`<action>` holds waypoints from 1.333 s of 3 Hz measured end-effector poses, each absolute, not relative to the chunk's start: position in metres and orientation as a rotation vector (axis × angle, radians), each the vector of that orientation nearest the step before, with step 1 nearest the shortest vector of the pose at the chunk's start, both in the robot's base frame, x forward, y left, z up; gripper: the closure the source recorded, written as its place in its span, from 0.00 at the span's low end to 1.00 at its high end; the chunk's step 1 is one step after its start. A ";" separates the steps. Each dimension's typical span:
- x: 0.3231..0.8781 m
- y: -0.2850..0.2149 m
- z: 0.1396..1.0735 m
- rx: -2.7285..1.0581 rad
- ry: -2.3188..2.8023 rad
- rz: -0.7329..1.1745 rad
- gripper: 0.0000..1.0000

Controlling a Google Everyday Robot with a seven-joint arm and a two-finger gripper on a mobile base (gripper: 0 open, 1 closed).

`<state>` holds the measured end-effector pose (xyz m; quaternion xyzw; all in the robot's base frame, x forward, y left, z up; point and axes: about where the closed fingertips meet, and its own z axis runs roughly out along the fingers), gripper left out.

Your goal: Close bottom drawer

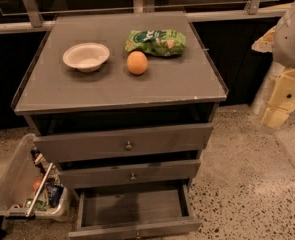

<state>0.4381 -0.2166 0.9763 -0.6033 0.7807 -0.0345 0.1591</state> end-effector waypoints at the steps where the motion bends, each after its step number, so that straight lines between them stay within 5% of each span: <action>1: 0.430 -0.219 0.976 -1.723 2.204 -0.098 0.00; 2: 0.416 -0.218 0.947 -1.740 2.164 -0.002 0.00; 4: 0.398 -0.204 0.835 -1.754 2.105 0.154 0.42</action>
Offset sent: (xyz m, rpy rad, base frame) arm -0.0490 0.0003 -0.0811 0.1868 0.0699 0.1058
